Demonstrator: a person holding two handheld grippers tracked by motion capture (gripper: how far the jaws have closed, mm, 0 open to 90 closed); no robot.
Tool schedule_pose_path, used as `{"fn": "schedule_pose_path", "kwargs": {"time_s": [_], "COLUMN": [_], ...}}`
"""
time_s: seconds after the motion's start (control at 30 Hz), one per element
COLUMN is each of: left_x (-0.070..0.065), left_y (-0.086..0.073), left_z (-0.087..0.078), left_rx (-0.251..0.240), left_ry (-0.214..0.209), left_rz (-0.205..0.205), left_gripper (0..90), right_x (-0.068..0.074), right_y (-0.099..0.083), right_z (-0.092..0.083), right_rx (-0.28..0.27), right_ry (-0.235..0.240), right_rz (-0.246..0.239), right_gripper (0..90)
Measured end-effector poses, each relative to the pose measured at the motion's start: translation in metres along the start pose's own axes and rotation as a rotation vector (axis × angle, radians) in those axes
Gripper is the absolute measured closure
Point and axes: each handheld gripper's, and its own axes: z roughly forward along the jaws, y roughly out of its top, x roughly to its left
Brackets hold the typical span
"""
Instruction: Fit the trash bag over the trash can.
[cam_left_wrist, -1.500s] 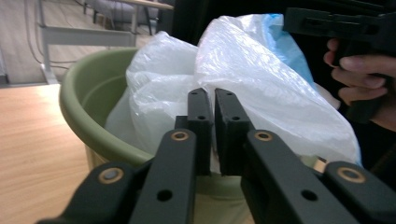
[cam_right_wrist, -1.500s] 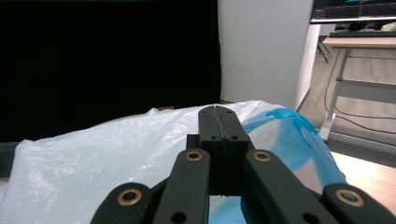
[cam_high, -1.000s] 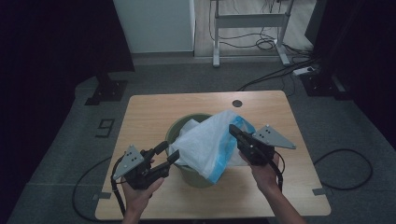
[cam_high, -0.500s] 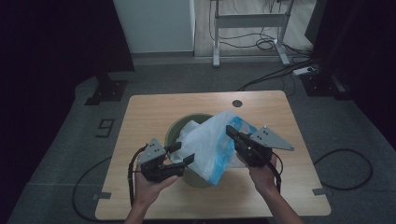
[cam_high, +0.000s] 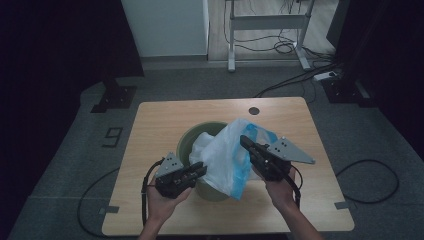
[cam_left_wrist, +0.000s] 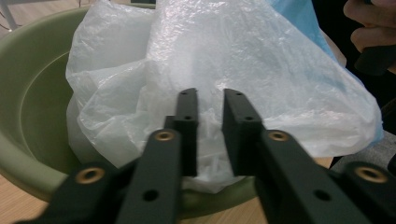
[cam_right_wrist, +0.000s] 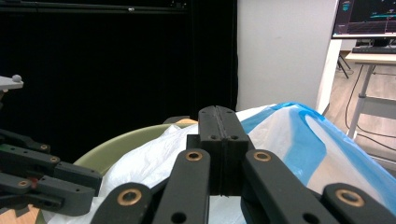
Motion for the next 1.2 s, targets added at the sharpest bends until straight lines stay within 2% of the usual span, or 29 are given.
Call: {"fn": "schedule_pose_path", "kwargs": {"time_s": [0.13, 0.2, 0.27, 0.4, 0.47, 0.57, 0.6, 0.83, 0.97, 1.0, 1.2], "left_x": [0.002, 0.003, 0.004, 0.006, 0.008, 0.010, 0.013, 0.017, 0.016, 0.016, 0.019], "left_y": [-0.001, 0.000, 0.000, 0.000, -0.001, -0.002, -0.004, -0.008, -0.009, -0.010, -0.014], "left_z": [-0.003, -0.007, -0.008, -0.015, -0.020, -0.022, -0.023, -0.027, -0.028, -0.030, -0.037], "left_rx": [-0.019, -0.045, -0.051, -0.093, -0.127, -0.143, -0.159, -0.181, -0.197, -0.210, -0.239], "left_ry": [-0.010, -0.006, -0.003, 0.013, 0.017, 0.009, 0.003, 0.004, 0.016, 0.020, 0.024], "left_rz": [-0.006, -0.006, -0.005, -0.008, -0.026, -0.044, -0.064, -0.091, -0.089, -0.092, -0.107], "left_gripper": [87.1, 89.6, 89.6, 89.7, 89.7, 89.8, 89.8, 89.8, 89.8, 89.8, 89.8], "right_x": [0.001, 0.002, 0.002, 0.000, -0.001, -0.001, -0.002, -0.003, 0.000, 0.002, 0.004], "right_y": [0.000, 0.000, 0.000, -0.003, -0.005, -0.007, -0.009, -0.017, -0.021, -0.023, -0.031], "right_z": [-0.001, -0.001, -0.001, 0.000, 0.001, 0.001, 0.000, -0.005, -0.008, -0.010, -0.017], "right_rx": [-0.003, -0.007, -0.006, 0.007, 0.012, 0.017, 0.020, 0.025, 0.033, 0.036, 0.053], "right_ry": [0.002, 0.005, 0.006, 0.004, 0.004, 0.006, 0.009, 0.026, 0.029, 0.027, 0.006], "right_rz": [0.000, -0.001, 0.003, 0.008, 0.010, 0.014, 0.019, 0.015, 0.012, 0.001, -0.038], "right_gripper": [89.2, 89.2, 89.2, 89.2, 89.2, 89.1, 87.7, 85.0, 76.9, 72.2, 63.0]}}
